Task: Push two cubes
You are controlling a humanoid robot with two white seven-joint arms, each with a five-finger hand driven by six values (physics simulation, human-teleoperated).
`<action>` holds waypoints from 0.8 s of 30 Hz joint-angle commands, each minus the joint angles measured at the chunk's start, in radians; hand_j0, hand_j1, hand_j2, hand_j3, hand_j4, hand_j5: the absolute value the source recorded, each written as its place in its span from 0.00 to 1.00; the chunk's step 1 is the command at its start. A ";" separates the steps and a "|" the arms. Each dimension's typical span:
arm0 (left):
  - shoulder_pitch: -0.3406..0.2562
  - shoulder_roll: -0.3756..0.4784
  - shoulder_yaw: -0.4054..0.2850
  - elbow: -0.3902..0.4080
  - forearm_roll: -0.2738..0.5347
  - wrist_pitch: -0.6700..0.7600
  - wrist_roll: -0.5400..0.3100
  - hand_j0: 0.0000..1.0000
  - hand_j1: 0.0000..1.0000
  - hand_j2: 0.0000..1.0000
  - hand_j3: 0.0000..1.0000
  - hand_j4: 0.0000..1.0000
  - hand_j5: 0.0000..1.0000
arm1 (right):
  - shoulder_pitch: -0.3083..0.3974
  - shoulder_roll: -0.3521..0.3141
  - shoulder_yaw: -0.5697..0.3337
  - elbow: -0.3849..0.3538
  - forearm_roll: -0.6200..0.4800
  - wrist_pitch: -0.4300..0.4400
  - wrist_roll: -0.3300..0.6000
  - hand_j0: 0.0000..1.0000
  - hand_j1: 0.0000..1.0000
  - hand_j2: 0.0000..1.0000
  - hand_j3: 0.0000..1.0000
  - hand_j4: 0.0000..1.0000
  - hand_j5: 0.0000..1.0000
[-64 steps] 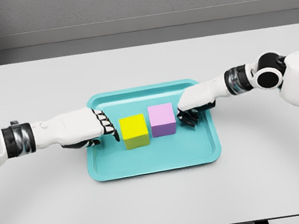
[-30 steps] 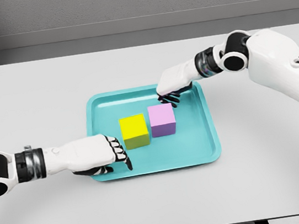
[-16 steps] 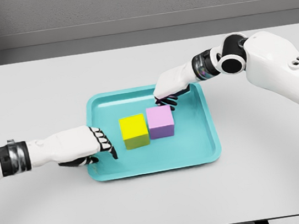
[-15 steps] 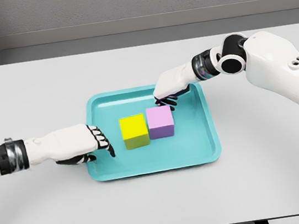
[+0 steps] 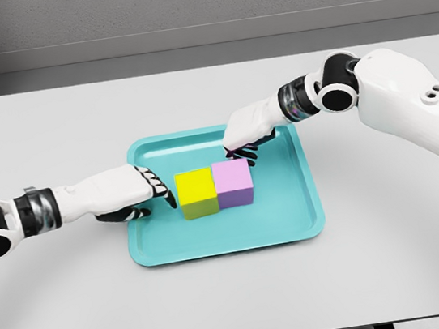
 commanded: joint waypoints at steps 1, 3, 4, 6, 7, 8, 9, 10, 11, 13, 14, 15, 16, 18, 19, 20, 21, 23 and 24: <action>0.000 -0.006 -0.001 -0.004 0.004 0.003 0.000 0.63 0.63 0.63 0.63 0.63 0.63 | -0.002 -0.003 -0.002 0.004 -0.003 0.002 0.000 0.15 0.15 0.15 0.15 0.15 0.15; 0.000 -0.007 -0.001 -0.004 0.004 0.003 0.000 0.63 0.63 0.63 0.63 0.63 0.63 | -0.006 -0.007 -0.011 0.013 -0.003 0.002 0.000 0.15 0.15 0.15 0.15 0.15 0.15; 0.000 -0.007 -0.001 -0.004 0.004 0.003 0.000 0.63 0.63 0.63 0.63 0.63 0.63 | -0.015 -0.009 -0.016 0.015 -0.003 0.002 0.000 0.15 0.15 0.15 0.15 0.15 0.15; 0.002 -0.007 0.001 -0.007 0.004 0.003 0.000 0.63 0.63 0.63 0.63 0.63 0.63 | -0.020 -0.009 -0.023 0.025 0.000 0.002 0.000 0.15 0.15 0.15 0.15 0.15 0.15; 0.002 -0.009 0.001 -0.005 0.004 0.003 0.000 0.62 0.62 0.62 0.62 0.62 0.62 | -0.023 -0.010 -0.048 0.042 0.000 0.002 0.000 0.15 0.15 0.15 0.15 0.15 0.15; 0.002 -0.010 0.001 -0.007 0.004 0.003 0.000 0.62 0.62 0.62 0.62 0.62 0.62 | -0.038 -0.015 -0.085 0.065 0.000 0.002 0.000 0.15 0.15 0.15 0.15 0.15 0.15; 0.000 -0.010 0.001 -0.007 0.004 0.003 0.000 0.62 0.62 0.62 0.62 0.62 0.62 | -0.041 -0.016 -0.126 0.068 0.000 0.002 0.000 0.16 0.16 0.16 0.16 0.16 0.16; 0.000 -0.010 0.001 -0.007 0.004 0.003 0.000 0.62 0.62 0.62 0.62 0.62 0.62 | -0.040 -0.041 -0.180 0.068 0.000 0.002 0.000 0.16 0.16 0.16 0.16 0.16 0.16; 0.002 -0.010 0.001 -0.007 0.004 0.003 0.000 0.62 0.62 0.62 0.62 0.62 0.62 | -0.037 -0.072 -0.218 0.068 -0.002 0.002 0.000 0.17 0.17 0.17 0.17 0.17 0.17; 0.000 -0.010 0.001 -0.007 0.004 0.003 0.000 0.62 0.62 0.62 0.62 0.62 0.62 | -0.029 -0.136 -0.244 0.062 -0.011 0.002 0.000 0.19 0.19 0.19 0.19 0.19 0.19; 0.000 -0.010 0.001 -0.007 0.004 0.003 0.000 0.62 0.62 0.62 0.62 0.62 0.62 | -0.025 -0.182 -0.266 0.061 -0.020 0.002 0.000 0.20 0.20 0.20 0.20 0.20 0.20; 0.000 -0.012 0.001 -0.007 0.004 0.003 0.000 0.62 0.62 0.62 0.62 0.62 0.62 | -0.025 -0.210 -0.273 0.061 -0.023 0.002 0.000 0.22 0.22 0.22 0.22 0.22 0.22; 0.000 -0.016 0.001 -0.008 0.004 0.003 0.000 0.62 0.62 0.62 0.62 0.62 0.62 | -0.006 -0.253 -0.289 0.061 -0.048 0.002 0.000 0.22 0.22 0.22 0.22 0.22 0.22; 0.000 -0.016 0.001 -0.016 0.004 0.003 0.000 0.62 0.62 0.62 0.62 0.62 0.62 | 0.026 -0.329 -0.307 0.061 -0.091 0.002 0.000 0.22 0.22 0.22 0.22 0.22 0.22; 0.002 -0.016 0.001 -0.017 0.004 0.003 0.000 0.62 0.62 0.62 0.62 0.62 0.62 | 0.054 -0.368 -0.325 0.061 -0.115 0.002 0.000 0.22 0.22 0.22 0.22 0.22 0.22; 0.002 -0.016 -0.001 -0.022 0.004 0.003 0.000 0.62 0.62 0.62 0.62 0.62 0.62 | 0.072 -0.389 -0.338 0.061 -0.119 0.002 0.000 0.23 0.23 0.23 0.23 0.23 0.23; 0.002 -0.016 0.001 -0.024 0.004 0.003 0.000 0.62 0.62 0.62 0.62 0.62 0.62 | 0.081 -0.405 -0.338 0.058 -0.137 0.002 0.000 0.24 0.24 0.24 0.24 0.24 0.24; 0.002 -0.009 0.001 -0.024 0.004 0.003 0.000 0.62 0.62 0.62 0.62 0.62 0.62 | 0.103 -0.429 -0.336 0.058 -0.197 0.002 0.000 0.38 0.38 0.38 0.38 0.38 0.38; 0.003 -0.003 0.002 -0.024 0.006 0.003 0.000 0.62 0.62 0.62 0.62 0.62 0.62 | 0.103 -0.429 -0.338 0.061 -0.198 0.002 0.000 0.90 0.90 0.90 0.90 0.90 0.90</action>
